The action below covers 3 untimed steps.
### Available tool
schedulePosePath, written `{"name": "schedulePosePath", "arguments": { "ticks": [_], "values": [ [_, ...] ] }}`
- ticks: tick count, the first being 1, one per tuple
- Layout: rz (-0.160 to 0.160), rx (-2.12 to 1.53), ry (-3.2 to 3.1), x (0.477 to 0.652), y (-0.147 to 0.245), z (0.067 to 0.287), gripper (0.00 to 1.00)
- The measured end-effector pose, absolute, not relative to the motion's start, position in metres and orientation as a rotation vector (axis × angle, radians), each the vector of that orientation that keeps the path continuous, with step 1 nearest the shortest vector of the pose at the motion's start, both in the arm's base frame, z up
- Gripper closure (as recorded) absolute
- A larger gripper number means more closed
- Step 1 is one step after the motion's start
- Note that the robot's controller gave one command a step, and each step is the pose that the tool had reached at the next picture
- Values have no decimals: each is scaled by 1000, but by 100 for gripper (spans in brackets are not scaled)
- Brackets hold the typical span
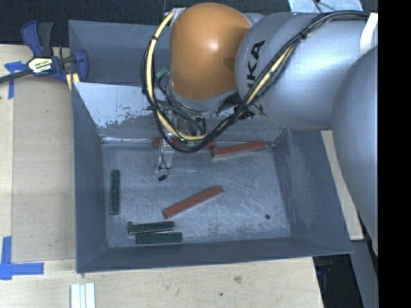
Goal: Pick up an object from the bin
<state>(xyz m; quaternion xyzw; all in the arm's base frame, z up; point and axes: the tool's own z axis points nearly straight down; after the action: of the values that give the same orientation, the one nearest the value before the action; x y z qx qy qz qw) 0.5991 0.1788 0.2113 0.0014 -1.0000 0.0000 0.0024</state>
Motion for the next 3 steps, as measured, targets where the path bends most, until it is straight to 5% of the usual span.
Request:
{"name": "schedulePosePath", "arguments": {
  "ticks": [1, 2, 3],
  "values": [
    [1, -132, -3138, 552, 126, 114, 0],
    [8, -107, -3136, 529, 45, 71, 0],
    [-1, -99, -3145, 532, 50, 74, 100]
  ]
}}
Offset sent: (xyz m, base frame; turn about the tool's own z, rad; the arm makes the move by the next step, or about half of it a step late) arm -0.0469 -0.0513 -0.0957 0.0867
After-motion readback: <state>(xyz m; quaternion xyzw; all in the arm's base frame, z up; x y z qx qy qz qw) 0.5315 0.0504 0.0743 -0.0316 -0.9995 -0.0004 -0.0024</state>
